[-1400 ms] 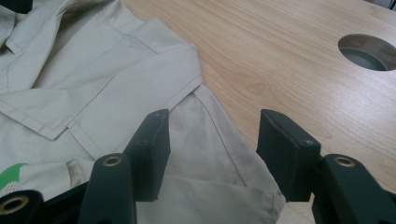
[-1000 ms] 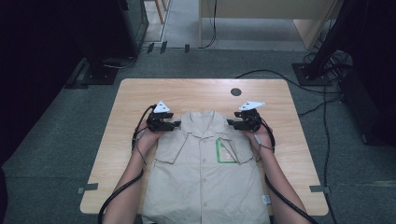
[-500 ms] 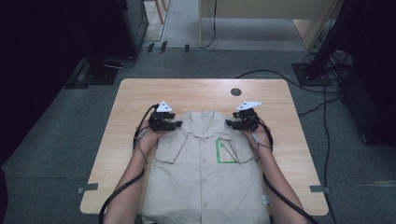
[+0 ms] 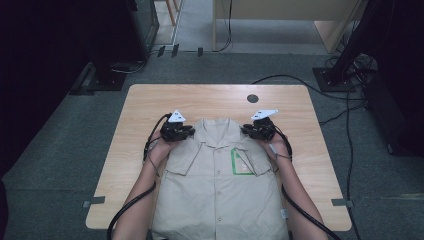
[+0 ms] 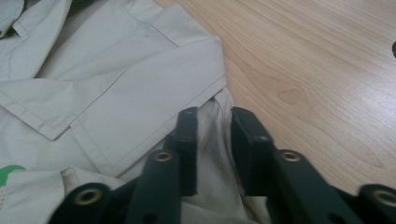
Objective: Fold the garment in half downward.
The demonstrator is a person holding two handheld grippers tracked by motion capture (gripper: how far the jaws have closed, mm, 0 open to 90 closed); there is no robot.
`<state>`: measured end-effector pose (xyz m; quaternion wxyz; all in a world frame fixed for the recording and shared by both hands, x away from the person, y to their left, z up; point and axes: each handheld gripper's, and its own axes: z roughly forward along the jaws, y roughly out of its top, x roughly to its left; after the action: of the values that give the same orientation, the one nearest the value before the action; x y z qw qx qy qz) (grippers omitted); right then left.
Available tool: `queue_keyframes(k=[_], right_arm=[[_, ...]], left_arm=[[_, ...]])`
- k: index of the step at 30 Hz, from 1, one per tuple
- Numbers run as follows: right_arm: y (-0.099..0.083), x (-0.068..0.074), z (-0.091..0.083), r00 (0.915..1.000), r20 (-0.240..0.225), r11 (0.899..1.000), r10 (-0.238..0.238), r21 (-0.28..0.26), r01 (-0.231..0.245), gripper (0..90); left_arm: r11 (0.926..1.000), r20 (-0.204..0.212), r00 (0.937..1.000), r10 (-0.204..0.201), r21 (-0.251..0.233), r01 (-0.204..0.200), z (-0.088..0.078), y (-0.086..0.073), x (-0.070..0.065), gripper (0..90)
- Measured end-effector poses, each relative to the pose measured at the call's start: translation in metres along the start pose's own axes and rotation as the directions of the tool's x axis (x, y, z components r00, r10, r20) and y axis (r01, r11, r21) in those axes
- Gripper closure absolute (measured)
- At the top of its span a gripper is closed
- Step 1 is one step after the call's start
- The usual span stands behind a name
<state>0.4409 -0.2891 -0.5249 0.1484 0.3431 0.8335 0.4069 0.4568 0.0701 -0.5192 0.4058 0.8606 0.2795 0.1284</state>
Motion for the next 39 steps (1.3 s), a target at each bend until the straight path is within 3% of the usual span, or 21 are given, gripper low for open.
queue_keyframes(k=[4, 6, 10, 12, 15, 16, 22, 25, 27, 29, 33, 38, 39], right_arm=[[0.000, 0.001, 0.000, 0.9999, -0.002, 1.000, 0.011, 0.000, -0.011, 87.5], [0.000, 0.002, 0.000, 0.9985, 0.001, 0.999, 0.054, 0.000, -0.054, 88.4], [0.000, 0.003, 0.000, 0.9988, 0.006, 0.999, 0.048, -0.001, -0.048, 88.7], [0.000, 0.005, 0.000, 0.9985, 0.018, 0.999, 0.052, 0.003, -0.052, 89.1], [0.002, 0.006, 0.000, 0.9972, 0.027, 0.998, 0.069, 0.012, -0.070, 89.1], [0.003, 0.006, -0.001, 0.9969, 0.030, 0.997, 0.072, 0.018, -0.073, 89.2], [0.007, 0.009, -0.006, 0.9976, 0.042, 0.998, 0.054, 0.004, -0.055, 89.3], [0.011, 0.011, -0.012, 0.9974, 0.061, 0.999, 0.039, -0.012, -0.038, 89.3], [0.014, 0.012, -0.015, 0.9969, 0.070, 0.999, 0.035, -0.022, -0.033, 89.4], [0.017, 0.011, -0.019, 0.9963, 0.082, 0.999, 0.028, -0.032, -0.026, 89.4], [0.035, 0.011, -0.032, 0.9930, 0.118, 0.998, 0.006, -0.063, 0.002, 89.4], [0.074, 0.009, -0.067, 0.9847, 0.170, 0.990, -0.037, -0.131, 0.060, 89.3], [0.081, 0.010, -0.073, 0.9829, 0.179, 0.988, -0.045, -0.140, 0.071, 89.3]], left_arm=[[1.0000, 0.015, 0.9999, 0.004, 0.000, -0.004, 0.000, 0.000, -0.002, 82.3], [1.0000, 0.028, 0.9996, -0.002, 0.003, 0.001, 0.000, 0.000, -0.004, 87.5], [1.0000, 0.036, 0.9994, 0.003, 0.004, -0.003, 0.000, 0.000, -0.004, 88.7], [0.9992, 0.054, 0.9977, -0.041, 0.004, 0.041, -0.001, -0.001, -0.001, 89.1], [0.9993, 0.054, 0.9979, -0.037, 0.007, 0.037, -0.001, -0.001, -0.001, 89.2], [0.9997, 0.040, 0.9991, -0.017, 0.019, 0.016, -0.002, 0.001, -0.002, 89.2], [0.9991, 0.012, 0.9999, -0.005, 0.041, 0.005, -0.001, 0.006, -0.005, 90.0], [0.9994, 0.004, 0.9994, -0.033, 0.007, 0.033, -0.004, 0.009, -0.003, 90.0], [0.9996, -0.012, 0.9996, -0.027, -0.007, 0.027, -0.007, 0.011, -0.003, 90.0], [0.9999, -0.050, 0.9987, 0.003, -0.017, -0.003, -0.011, 0.018, -0.006, 90.0], [0.9971, -0.090, 0.9957, 0.023, -0.070, -0.030, -0.026, 0.041, -0.005, 90.0], [0.9851, -0.145, 0.9867, 0.073, -0.144, -0.094, -0.058, 0.078, -0.005, 90.0], [0.9793, -0.165, 0.9826, 0.086, -0.167, -0.114, -0.067, 0.086, -0.006, 90.0]])
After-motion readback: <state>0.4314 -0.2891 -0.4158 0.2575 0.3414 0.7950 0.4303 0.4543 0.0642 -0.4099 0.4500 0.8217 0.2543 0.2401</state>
